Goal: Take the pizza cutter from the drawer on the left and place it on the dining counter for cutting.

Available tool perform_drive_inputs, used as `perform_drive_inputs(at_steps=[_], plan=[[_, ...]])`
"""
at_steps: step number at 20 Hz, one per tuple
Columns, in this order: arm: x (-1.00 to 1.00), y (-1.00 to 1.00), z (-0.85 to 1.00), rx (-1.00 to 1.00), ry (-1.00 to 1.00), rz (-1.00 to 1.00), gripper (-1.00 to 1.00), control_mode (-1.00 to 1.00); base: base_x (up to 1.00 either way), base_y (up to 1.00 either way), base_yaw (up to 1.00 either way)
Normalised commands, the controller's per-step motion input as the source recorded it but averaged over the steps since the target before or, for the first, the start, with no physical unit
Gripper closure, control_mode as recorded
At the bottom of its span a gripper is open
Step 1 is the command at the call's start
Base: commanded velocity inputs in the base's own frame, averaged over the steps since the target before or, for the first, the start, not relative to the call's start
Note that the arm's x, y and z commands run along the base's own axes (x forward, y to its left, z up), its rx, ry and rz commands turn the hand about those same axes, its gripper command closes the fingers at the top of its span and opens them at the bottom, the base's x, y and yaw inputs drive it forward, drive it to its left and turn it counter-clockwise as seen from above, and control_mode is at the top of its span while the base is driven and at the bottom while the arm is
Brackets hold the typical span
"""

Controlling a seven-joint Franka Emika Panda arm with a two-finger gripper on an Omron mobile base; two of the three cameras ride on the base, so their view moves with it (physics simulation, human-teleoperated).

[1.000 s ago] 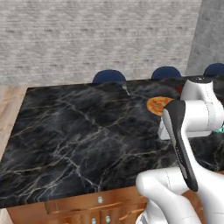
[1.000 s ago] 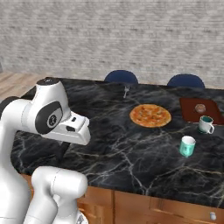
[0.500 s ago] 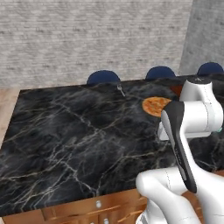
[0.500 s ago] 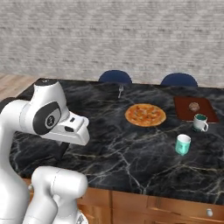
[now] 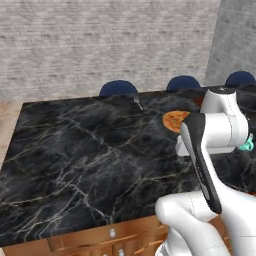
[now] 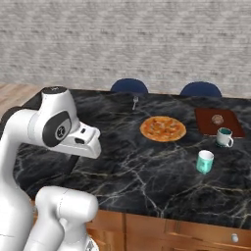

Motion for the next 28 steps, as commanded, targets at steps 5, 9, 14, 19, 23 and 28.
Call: perform_drive_inputs(at_steps=[5,9,14,19,23,28], plan=[[1.0,0.08,-0.11,0.11,0.0,0.04,1.0,-1.0,0.0,0.0,0.0],[1.0,0.0,-0.26,0.07,0.0,0.01,1.0,-1.0,0.0,0.0,0.0],[1.0,-0.01,-0.15,0.0,0.04,-0.03,1.0,-1.0,0.0,0.0,0.0],[1.0,-0.01,-0.11,-0.01,0.11,-0.04,1.0,-1.0,0.0,0.0,0.0],[1.0,-0.16,-0.16,0.0,0.12,-0.04,1.0,-1.0,0.0,0.0,0.0],[1.0,-0.45,-0.21,0.0,0.08,-0.07,1.0,-1.0,0.0,0.0,0.0]])
